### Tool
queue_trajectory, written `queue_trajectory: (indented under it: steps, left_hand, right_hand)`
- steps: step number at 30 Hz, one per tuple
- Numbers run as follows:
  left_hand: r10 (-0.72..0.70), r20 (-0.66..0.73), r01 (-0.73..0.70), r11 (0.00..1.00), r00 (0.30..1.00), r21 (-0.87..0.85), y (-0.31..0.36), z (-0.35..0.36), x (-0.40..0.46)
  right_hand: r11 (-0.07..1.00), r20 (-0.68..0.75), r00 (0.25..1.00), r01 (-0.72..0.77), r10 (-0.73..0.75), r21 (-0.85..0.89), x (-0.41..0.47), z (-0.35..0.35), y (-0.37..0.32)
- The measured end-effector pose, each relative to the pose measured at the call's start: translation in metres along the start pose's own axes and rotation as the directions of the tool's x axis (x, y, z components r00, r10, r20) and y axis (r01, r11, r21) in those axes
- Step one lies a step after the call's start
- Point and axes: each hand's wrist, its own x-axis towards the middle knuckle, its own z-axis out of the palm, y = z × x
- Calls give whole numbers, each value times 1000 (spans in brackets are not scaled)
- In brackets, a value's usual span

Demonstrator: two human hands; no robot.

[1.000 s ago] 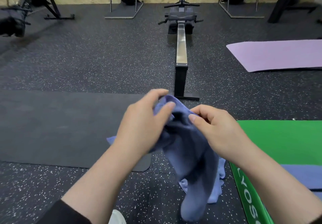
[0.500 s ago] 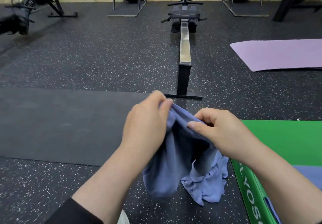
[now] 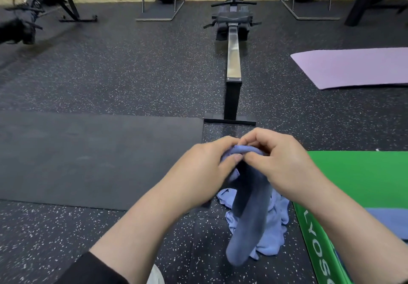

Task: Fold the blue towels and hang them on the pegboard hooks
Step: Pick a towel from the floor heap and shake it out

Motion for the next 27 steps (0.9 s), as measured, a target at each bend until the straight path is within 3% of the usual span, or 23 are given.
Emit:
queue_trajectory:
  steps: [4, 8, 11, 14, 16, 18, 22, 25, 27]
  left_hand:
    - [-66, -163, 72, 997, 984, 32, -3, -1, 4]
    - [-241, -374, 268, 963, 896, 22, -15, -13, 10]
    - [-269, -333, 299, 953, 904, 42, -18, -16, 8]
    - [-110, -157, 124, 988, 981, 86, -6, -9, 2]
    - [-16, -37, 19, 998, 999, 64, 2, -4, -2]
    - [6, -1, -6, 999, 1000, 47, 3, 2, -1]
    - [-54, -137, 65, 995, 989, 73, -2, 2, 5]
    - [-177, -294, 216, 971, 939, 105, -14, -5, 11]
    - [-199, -305, 234, 968, 932, 85, -20, -10, 11]
  right_hand:
    - [999, 15, 1000, -24, 24, -38, 0, -1, 6]
    - [997, 30, 997, -76, 76, -11, 1, -8, 13]
    - [997, 33, 997, -75, 74, 30, -1, -10, 15]
    - [999, 44, 998, -36, 35, 21, -2, -6, 12]
    - [1000, 62, 998, -6, 5, 21, -3, -3, 9]
    - [1000, 55, 998, -3, 2, 14, -3, -3, 9]
    - [1000, 54, 998, -24, 24, -6, -2, -7, 12]
    - [996, 50, 997, -55, 58, -65, -1, -14, 20]
    - [995, 32, 998, -55, 58, -84, -1, -16, 21]
